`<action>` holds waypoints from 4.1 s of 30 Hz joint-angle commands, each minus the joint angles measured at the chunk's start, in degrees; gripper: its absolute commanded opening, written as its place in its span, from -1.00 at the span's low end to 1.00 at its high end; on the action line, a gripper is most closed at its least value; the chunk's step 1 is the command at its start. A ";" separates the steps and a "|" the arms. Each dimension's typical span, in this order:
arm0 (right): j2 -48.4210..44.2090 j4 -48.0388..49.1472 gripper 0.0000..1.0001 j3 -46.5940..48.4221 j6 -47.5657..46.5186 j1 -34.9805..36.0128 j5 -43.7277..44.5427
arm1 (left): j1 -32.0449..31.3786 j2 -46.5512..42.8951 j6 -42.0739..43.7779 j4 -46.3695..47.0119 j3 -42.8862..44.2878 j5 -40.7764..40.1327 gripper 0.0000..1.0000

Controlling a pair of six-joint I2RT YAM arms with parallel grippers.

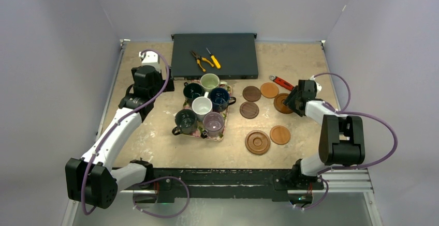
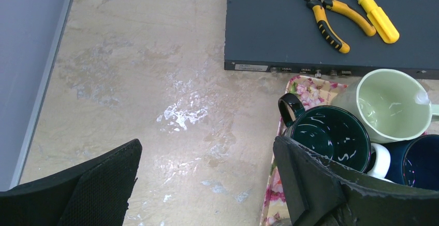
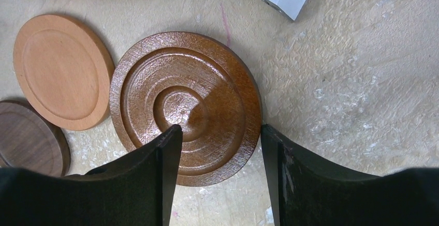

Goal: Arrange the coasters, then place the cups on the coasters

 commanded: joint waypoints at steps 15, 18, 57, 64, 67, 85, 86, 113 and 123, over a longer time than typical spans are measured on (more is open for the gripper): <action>-14.98 -12.57 0.50 0.37 -2.90 12.49 -7.78 | -0.81 -0.50 -0.22 0.90 2.14 0.43 0.99; -15.24 -14.78 0.47 0.26 -0.03 18.74 -8.35 | -0.94 -0.17 -0.18 0.85 2.14 0.43 0.99; -15.64 -14.76 0.36 -6.91 18.80 41.41 3.75 | -1.16 1.35 -0.27 0.54 2.37 0.70 0.99; -13.01 -13.22 0.37 -5.71 19.28 41.41 5.86 | -1.23 1.17 -0.12 0.52 2.30 0.61 0.99; -11.83 -12.83 0.37 -5.14 19.45 41.41 6.96 | -1.16 1.17 -0.13 0.56 2.36 0.52 0.99; -9.80 -13.08 0.39 -4.17 20.87 41.41 8.00 | -1.21 1.17 -0.07 0.50 2.37 0.43 0.99; -9.67 -12.82 0.39 -4.16 20.83 41.42 8.04 | -1.21 1.17 -0.07 0.56 2.30 0.43 0.99; -5.82 -10.66 0.40 -2.05 21.21 41.41 12.77 | -1.18 1.52 -0.08 0.49 2.37 0.69 0.99; -5.01 -10.97 0.41 -0.85 21.05 41.41 13.81 | -1.21 1.52 -0.15 0.54 2.36 0.81 0.99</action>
